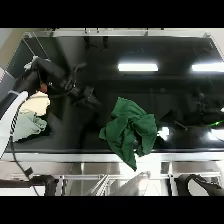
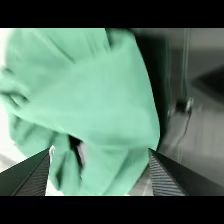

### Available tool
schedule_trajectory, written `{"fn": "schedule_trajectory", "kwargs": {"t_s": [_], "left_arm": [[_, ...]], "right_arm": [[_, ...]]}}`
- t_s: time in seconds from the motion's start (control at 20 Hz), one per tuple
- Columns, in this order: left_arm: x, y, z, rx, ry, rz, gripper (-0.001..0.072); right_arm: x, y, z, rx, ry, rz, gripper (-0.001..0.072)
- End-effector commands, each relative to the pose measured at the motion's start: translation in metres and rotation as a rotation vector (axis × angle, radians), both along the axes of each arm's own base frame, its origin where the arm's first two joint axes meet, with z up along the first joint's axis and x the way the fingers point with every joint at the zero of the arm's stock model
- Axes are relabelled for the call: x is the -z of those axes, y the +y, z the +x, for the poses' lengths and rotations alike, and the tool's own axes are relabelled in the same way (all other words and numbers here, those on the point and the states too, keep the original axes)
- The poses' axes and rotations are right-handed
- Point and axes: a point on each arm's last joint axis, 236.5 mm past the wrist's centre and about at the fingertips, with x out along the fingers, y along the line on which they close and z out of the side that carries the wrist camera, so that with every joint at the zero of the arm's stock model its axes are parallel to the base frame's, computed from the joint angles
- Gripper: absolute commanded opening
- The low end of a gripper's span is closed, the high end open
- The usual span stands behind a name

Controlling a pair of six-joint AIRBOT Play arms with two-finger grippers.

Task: Fold the shirts.

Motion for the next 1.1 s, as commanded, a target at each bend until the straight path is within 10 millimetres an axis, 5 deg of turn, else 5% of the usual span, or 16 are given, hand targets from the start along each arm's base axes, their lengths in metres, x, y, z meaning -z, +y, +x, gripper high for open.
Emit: {"fn": "schedule_trajectory", "kwargs": {"t_s": [0.0, 0.1, 0.3, 0.35, 0.45, 0.55, 0.6, 0.7, 0.85, 1.05], "left_arm": [[0.073, 0.029, -0.039, -0.126, 0.135, 0.101, 0.0703], [0.1, 0.015, -0.055, -0.14, 0.189, 0.068, 0.0702], [0.122, -0.029, -0.057, -0.131, 0.239, -0.055, 0.0664], [0.124, -0.036, -0.058, -0.11, 0.25, -0.062, 0.0557], [0.119, -0.053, -0.056, -0.046, 0.246, -0.079, 0.0553], [0.115, -0.073, -0.049, -0.008, 0.223, -0.081, 0.0551], [0.113, -0.083, -0.048, 0.011, 0.214, -0.082, 0.0523], [0.102, -0.1, -0.046, 0.064, 0.187, -0.1, 0.0016], [0.043, -0.103, -0.042, 0.184, 0.129, -0.174, 0.0013], [-0.099, -0.065, -0.007, 0.162, -0.139, -0.253, 0.0014]], "right_arm": [[0.046, 0.011, -0.021, 0.009, 0.077, -0.022, 0.0653], [0.065, 0.021, -0.023, -0.02, 0.109, -0.035, 0.0653], [0.086, 0.049, -0.019, -0.062, 0.112, 0.007, 0.0606], [0.085, 0.054, -0.016, -0.074, 0.096, 0.028, 0.0476], [0.079, 0.06, -0.01, -0.074, 0.064, 0.06, 0.0408], [0.072, 0.063, -0.005, -0.093, 0.05, 0.075, 0.0104], [0.067, 0.065, -0.005, -0.118, 0.04, 0.086, 0.0084], [0.051, 0.071, -0.006, -0.174, 0.014, 0.116, 0.0026], [0.006, 0.046, 0.018, -0.21, -0.094, 0.085, 0.0026], [-0.124, -0.054, 0.074, -0.043, -0.378, -0.115, 0.0026]]}}
